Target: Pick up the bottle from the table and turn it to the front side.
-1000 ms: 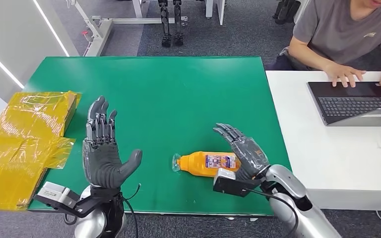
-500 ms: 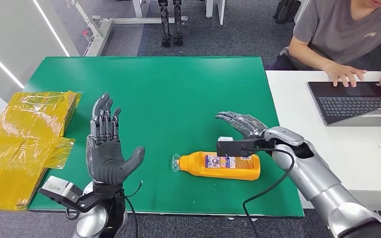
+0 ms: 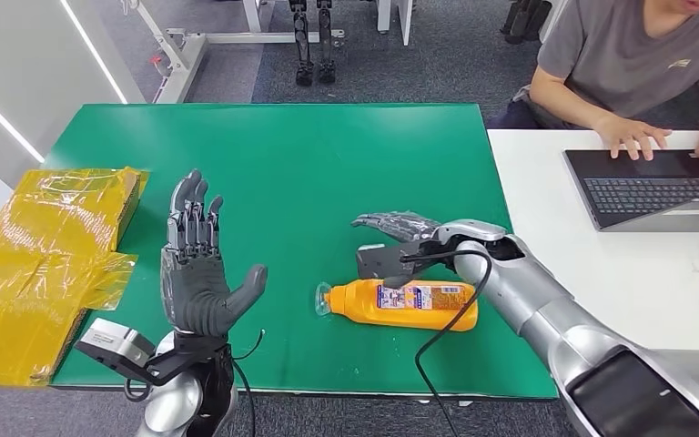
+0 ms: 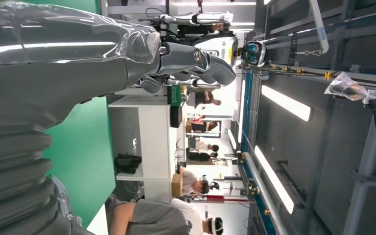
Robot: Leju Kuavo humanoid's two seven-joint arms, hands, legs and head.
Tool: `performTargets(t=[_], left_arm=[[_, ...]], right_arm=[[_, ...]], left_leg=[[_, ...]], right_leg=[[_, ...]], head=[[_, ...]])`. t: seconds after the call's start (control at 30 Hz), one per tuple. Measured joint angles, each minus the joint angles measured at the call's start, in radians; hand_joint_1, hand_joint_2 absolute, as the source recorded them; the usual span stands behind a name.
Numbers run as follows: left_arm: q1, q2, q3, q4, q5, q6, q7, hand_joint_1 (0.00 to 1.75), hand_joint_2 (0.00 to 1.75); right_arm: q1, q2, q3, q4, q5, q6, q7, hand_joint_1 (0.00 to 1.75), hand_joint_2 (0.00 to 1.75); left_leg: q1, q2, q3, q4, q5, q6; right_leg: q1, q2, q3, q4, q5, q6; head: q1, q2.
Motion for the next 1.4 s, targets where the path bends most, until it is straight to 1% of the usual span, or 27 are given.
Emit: performTargets(t=[0.13,0.23,0.4,0.67,0.8,0.9,0.97,1.1,1.4], left_arm=[[-0.006,-0.001,0.000,0.003,0.003,0.003,0.000,0.00,1.75],[-0.012,-0.001,0.000,0.006,0.006,0.004,0.000,0.00,1.75],[-0.016,-0.001,0.001,0.008,0.012,0.003,0.000,0.00,1.75],[-0.014,-0.002,0.001,0.009,0.004,0.005,0.000,0.00,1.75],[-0.010,-0.009,0.003,0.009,-0.002,0.006,0.000,0.00,1.75],[-0.005,-0.016,0.008,0.009,-0.007,0.005,0.000,0.00,1.75],[-0.002,-0.021,0.010,0.010,-0.008,0.002,0.000,0.00,1.75],[0.001,-0.028,0.015,0.010,-0.009,-0.010,0.000,0.00,1.75],[0.004,-0.040,0.018,0.019,-0.020,-0.021,0.000,0.00,1.75]], right_arm=[[-0.017,0.027,0.035,0.024,-0.022,0.031,-0.010,0.00,1.75],[-0.029,0.035,0.070,0.034,-0.033,0.064,-0.009,0.00,1.75],[-0.042,0.033,0.121,0.046,-0.041,0.101,0.004,0.00,1.75],[-0.048,0.022,0.191,0.061,-0.042,0.109,0.050,0.00,1.75],[-0.047,0.017,0.221,0.079,-0.034,0.087,0.103,0.00,1.75],[-0.041,0.012,0.242,0.093,-0.009,0.039,0.171,0.00,1.75],[-0.028,0.004,0.252,0.099,0.000,0.007,0.199,0.00,1.75],[-0.001,-0.015,0.263,0.099,0.002,-0.034,0.225,0.00,1.75],[0.027,-0.059,0.267,0.069,0.012,-0.074,0.272,0.00,1.75]], left_leg=[[0.000,0.000,0.000,0.000,0.000,0.000],[0.000,0.000,0.000,0.000,0.000,0.000],[0.000,0.000,0.000,0.000,0.000,0.000],[0.000,0.000,0.000,0.000,0.000,0.000],[0.000,0.000,0.000,0.000,0.000,0.000],[0.000,0.000,0.000,0.000,0.000,0.000],[0.000,-0.001,0.000,0.000,0.000,0.000],[0.000,0.000,0.001,0.000,0.000,0.000],[0.000,0.000,0.006,0.000,0.000,0.000]], right_leg=[[0.000,0.000,0.000,0.000,0.000,0.000],[0.000,0.000,0.000,0.000,0.000,0.000],[0.000,0.000,0.000,0.000,0.000,0.000],[0.000,0.000,0.000,0.000,0.000,0.000],[0.000,0.000,0.000,0.000,0.000,0.000],[0.000,0.000,0.000,0.000,0.000,0.000],[0.000,-0.001,0.000,-0.001,0.000,0.000],[0.000,0.000,0.000,-0.001,0.000,0.000],[0.000,0.000,0.006,-0.001,0.000,0.000]], head=[[0.000,0.000],[0.000,0.000],[0.000,0.000],[0.000,0.000],[0.000,0.000],[0.000,0.000],[0.000,0.000],[0.000,0.000],[0.000,0.000]])
